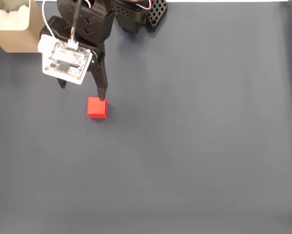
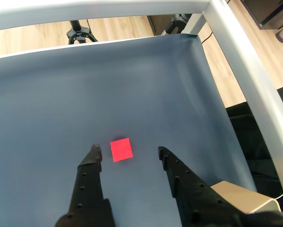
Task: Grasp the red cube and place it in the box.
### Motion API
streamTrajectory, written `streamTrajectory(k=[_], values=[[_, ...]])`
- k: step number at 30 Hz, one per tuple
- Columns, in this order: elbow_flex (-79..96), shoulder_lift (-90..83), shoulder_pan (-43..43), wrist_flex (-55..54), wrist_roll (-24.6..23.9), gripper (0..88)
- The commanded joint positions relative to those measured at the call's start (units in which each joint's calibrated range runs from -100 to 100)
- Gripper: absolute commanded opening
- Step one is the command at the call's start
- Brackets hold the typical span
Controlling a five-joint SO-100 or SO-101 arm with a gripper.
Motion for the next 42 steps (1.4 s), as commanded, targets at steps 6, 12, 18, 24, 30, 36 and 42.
streamTrajectory(k=[6, 12, 18, 24, 30, 36, 42], values=[[1.68, -0.39, -0.69, -1.81, 0.44, 33.3], [4.42, -0.31, -0.69, -3.53, 0.73, 34.7], [7.06, -0.57, -0.9, -3.86, 0.68, 35.2], [9.16, -0.83, -1.33, -4.84, -0.34, 37.8], [9.98, -0.22, -2.11, -6.89, -0.78, 38.5], [10.62, 1.6, -2.54, -9.68, -0.88, 39.0], [10.89, 3.68, -2.61, -11.89, -1.32, 39.2]])
